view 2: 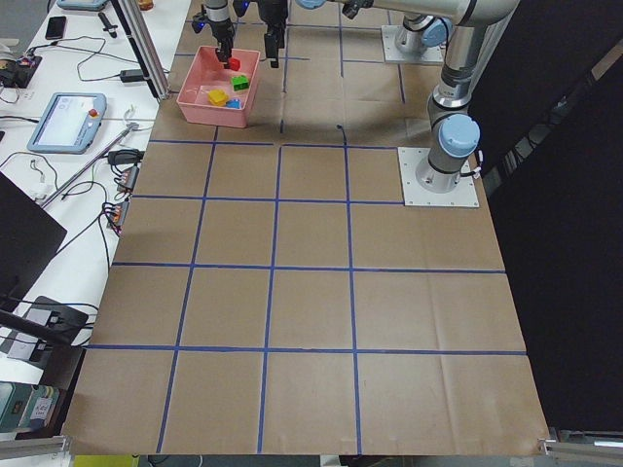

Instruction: Put all blocks into box

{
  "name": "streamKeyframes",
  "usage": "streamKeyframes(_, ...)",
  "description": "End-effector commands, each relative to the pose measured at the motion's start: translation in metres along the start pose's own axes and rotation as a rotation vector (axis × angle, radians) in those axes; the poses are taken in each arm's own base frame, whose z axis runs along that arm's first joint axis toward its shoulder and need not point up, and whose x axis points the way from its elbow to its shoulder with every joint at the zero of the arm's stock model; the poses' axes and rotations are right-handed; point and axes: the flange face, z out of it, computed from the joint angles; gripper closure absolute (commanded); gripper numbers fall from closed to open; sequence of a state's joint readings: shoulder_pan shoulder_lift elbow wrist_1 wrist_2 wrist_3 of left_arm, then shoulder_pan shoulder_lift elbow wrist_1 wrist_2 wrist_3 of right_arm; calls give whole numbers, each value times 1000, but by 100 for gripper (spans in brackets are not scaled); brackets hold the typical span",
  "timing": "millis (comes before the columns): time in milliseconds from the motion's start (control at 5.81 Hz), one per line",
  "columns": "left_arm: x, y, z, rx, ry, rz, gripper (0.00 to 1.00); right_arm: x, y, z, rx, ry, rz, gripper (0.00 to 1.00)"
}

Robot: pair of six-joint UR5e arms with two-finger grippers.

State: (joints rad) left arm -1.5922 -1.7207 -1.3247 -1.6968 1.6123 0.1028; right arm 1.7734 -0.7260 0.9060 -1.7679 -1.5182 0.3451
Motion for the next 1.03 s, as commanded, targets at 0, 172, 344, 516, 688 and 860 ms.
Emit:
streamKeyframes(0, -13, 4, -2, -1, 6, -26, 0, 0, 7, -28, 18, -4, -2, 0)
streamKeyframes(172, -14, 5, -3, 0, 4, -28, 0, 3, 17, -51, 4, 6, -3, 0)
streamKeyframes(344, -19, -6, -1, 8, 9, -34, 0, 14, 38, -101, -15, 16, -10, 0)
streamKeyframes(516, -25, -6, 2, 0, 9, -40, 0, 44, 53, -134, -71, 54, -38, 1)
streamKeyframes(688, -21, 3, 1, -17, 8, -36, 0, 87, 56, -155, -78, 122, -74, 1)
streamKeyframes(860, -24, 0, -1, -18, 11, -41, 0, 119, 87, -179, -106, 123, -79, 1)
